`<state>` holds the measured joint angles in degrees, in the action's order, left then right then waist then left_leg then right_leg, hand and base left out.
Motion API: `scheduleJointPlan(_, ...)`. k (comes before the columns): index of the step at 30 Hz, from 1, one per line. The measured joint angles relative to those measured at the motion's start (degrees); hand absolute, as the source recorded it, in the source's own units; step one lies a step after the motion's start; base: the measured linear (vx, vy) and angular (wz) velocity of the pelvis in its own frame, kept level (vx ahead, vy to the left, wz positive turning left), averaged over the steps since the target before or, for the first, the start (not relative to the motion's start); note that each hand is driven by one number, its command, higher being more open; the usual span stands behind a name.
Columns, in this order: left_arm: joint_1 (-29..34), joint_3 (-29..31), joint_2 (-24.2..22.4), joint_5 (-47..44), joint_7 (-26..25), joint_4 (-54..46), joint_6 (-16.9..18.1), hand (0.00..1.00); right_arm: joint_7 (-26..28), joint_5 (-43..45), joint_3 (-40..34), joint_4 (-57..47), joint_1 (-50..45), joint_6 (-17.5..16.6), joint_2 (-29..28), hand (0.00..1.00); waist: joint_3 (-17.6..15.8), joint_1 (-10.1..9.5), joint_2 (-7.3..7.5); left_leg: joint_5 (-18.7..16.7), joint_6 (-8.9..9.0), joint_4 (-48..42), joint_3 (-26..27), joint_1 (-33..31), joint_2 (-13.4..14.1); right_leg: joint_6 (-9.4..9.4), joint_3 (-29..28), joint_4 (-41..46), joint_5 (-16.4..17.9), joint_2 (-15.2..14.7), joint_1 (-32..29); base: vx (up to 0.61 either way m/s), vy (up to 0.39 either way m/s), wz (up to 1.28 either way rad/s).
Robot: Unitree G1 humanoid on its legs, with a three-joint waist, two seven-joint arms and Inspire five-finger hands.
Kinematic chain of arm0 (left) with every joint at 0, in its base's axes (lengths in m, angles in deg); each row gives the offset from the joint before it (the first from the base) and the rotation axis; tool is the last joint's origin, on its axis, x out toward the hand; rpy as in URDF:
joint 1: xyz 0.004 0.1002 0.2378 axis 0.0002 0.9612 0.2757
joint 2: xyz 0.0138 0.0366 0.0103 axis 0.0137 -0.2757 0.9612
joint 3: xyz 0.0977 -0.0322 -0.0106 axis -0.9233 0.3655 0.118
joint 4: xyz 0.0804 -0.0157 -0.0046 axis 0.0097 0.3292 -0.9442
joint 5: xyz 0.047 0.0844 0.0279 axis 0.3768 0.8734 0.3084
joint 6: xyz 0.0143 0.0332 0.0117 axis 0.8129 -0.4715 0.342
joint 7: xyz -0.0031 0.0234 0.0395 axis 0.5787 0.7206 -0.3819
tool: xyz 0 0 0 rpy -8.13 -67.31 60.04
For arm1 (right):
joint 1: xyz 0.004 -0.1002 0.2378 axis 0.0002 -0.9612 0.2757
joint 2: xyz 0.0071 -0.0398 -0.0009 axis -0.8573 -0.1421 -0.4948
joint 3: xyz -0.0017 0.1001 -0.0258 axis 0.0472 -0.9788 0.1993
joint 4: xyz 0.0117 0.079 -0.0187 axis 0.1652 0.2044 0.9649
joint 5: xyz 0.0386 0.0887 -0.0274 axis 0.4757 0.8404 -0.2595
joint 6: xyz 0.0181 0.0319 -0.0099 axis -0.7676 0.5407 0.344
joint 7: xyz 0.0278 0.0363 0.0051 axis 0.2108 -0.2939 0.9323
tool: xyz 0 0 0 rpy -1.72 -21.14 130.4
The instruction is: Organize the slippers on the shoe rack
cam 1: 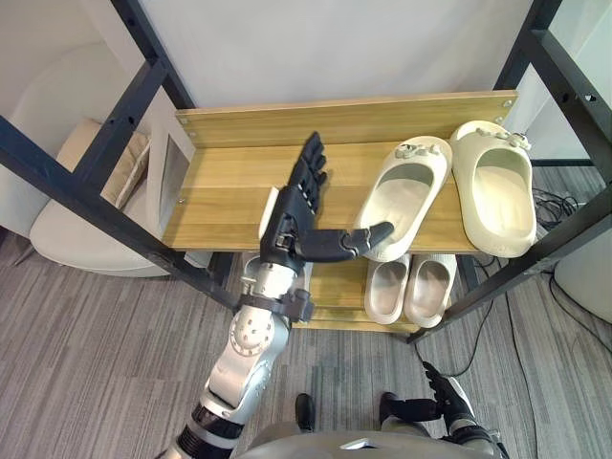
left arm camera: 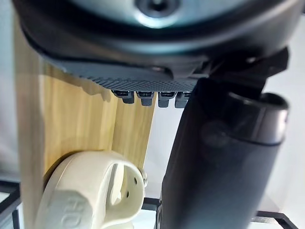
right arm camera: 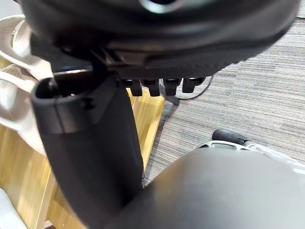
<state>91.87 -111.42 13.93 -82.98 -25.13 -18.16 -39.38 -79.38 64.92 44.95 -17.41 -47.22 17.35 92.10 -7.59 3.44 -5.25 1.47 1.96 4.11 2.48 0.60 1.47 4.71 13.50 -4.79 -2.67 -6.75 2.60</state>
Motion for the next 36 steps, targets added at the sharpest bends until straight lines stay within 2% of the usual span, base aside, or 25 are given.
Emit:
scheduleJointPlan(8,2.4,-4.6,1.9,-6.0,2.9,0.4,-0.2,1.0,-0.4,0.0,1.8,1.1,0.6,0.2,0.5,1.0,2.1,-0.15,0.24,0.3,0.09,0.2,-0.7,0.3,0.1,-0.05,0.9,0.0,0.0,0.2,0.5,-0.01,0.001,0.04)
scheduleJointPlan(14,2.3,-9.5,2.7,-7.5,3.6,2.2,-0.3,1.0,-1.3,0.0,3.0,2.5,1.3,0.3,0.6,1.0,3.0,-0.18,0.82,1.2,0.09,0.8,-1.7,0.4,0.2,-0.08,1.9,0.0,0.0,0.3,0.6,-0.03,0.003,0.09)
scheduleJointPlan(17,1.9,-9.9,2.8,-7.6,3.6,2.7,-0.3,1.0,-1.5,0.0,3.5,2.5,1.3,0.3,0.6,1.0,3.3,-0.17,1.03,1.2,0.11,0.8,-1.7,0.4,0.2,-0.09,1.9,-0.1,0.0,0.3,0.6,0.0,0.0,0.0)
scheduleJointPlan(24,-1.7,-11.6,3.1,-7.0,3.4,5.6,0.4,1.0,-1.6,0.0,3.9,2.6,1.7,0.3,0.6,1.0,3.2,-0.25,1.39,1.3,0.11,0.8,-1.8,0.4,0.2,-0.07,2.0,-0.3,-0.1,0.3,0.6,0.0,0.0,0.0)
scheduleJointPlan(28,-5.2,-13.2,3.2,-3.8,2.8,10.0,2.0,1.0,-1.9,0.0,3.9,2.6,2.1,0.3,0.5,1.0,3.0,-0.26,1.86,1.5,0.15,0.8,-1.7,0.4,0.2,-0.08,2.0,-0.3,-0.4,0.3,0.6,-0.01,0.004,0.0)
scheduleJointPlan(31,-8.8,-14.2,2.9,-1.1,2.0,13.2,2.1,1.0,-2.4,0.0,3.9,2.6,2.1,0.3,0.2,1.0,2.8,-0.11,2.19,1.7,0.48,0.9,-1.7,0.3,0.2,-0.07,1.9,-0.3,-0.7,0.3,0.5,-0.06,0.017,-0.01)
scheduleJointPlan(36,-11.3,-14.2,1.9,0.4,0.5,16.1,2.2,1.0,-2.6,0.0,3.9,2.6,2.1,0.3,-0.1,1.0,2.4,0.18,2.75,1.9,0.79,1.1,-1.5,0.1,0.3,-0.04,1.7,-0.3,-0.7,0.4,0.2,-0.05,0.011,-0.02)
